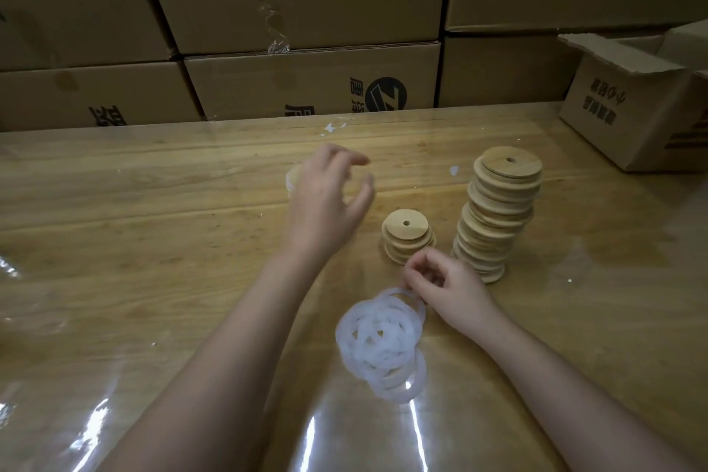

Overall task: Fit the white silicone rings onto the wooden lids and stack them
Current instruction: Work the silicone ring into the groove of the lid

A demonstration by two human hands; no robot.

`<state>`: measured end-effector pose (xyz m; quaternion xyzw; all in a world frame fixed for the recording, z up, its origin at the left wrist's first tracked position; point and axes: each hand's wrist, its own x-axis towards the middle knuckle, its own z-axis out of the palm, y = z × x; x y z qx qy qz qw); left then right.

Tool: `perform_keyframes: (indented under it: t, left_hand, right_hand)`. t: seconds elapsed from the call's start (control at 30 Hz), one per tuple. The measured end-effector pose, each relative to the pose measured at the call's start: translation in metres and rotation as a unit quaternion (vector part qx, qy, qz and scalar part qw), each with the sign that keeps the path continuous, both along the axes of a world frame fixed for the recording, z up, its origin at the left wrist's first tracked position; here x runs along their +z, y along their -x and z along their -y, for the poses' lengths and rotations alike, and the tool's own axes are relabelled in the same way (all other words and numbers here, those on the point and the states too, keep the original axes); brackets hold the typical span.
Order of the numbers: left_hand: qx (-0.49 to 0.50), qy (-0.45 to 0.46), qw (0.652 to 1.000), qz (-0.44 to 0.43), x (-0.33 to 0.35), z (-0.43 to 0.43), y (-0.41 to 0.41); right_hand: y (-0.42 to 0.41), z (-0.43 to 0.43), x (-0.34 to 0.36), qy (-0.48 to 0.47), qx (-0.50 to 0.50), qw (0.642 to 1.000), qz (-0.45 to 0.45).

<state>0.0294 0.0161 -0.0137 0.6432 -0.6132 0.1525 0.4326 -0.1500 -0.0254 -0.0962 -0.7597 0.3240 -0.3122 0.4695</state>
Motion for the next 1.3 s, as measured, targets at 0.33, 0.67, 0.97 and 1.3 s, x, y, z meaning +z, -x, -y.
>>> perform_keyframes:
  t: [0.33, 0.67, 0.97, 1.3]
  left_hand:
    - [0.146, -0.363, 0.916, -0.088, -0.04, 0.034, 0.039]
    - [0.121, -0.34, 0.91, -0.203, -0.049, 0.035, 0.041]
    - [-0.029, -0.175, 0.838, -0.515, -0.043, 0.006, 0.034]
    - [-0.112, -0.133, 0.85, -0.498, -0.067, -0.035, 0.015]
  right_hand:
    - [0.003, -0.002, 0.002, 0.118, 0.131, 0.977, -0.121]
    - [0.0, 0.0, -0.001, 0.118, 0.125, 0.979, -0.105]
    - [0.003, 0.0, 0.0, 0.092, 0.113, 0.985, -0.093]
    - [0.004, -0.002, 0.003, 0.021, 0.067, 0.997, -0.021]
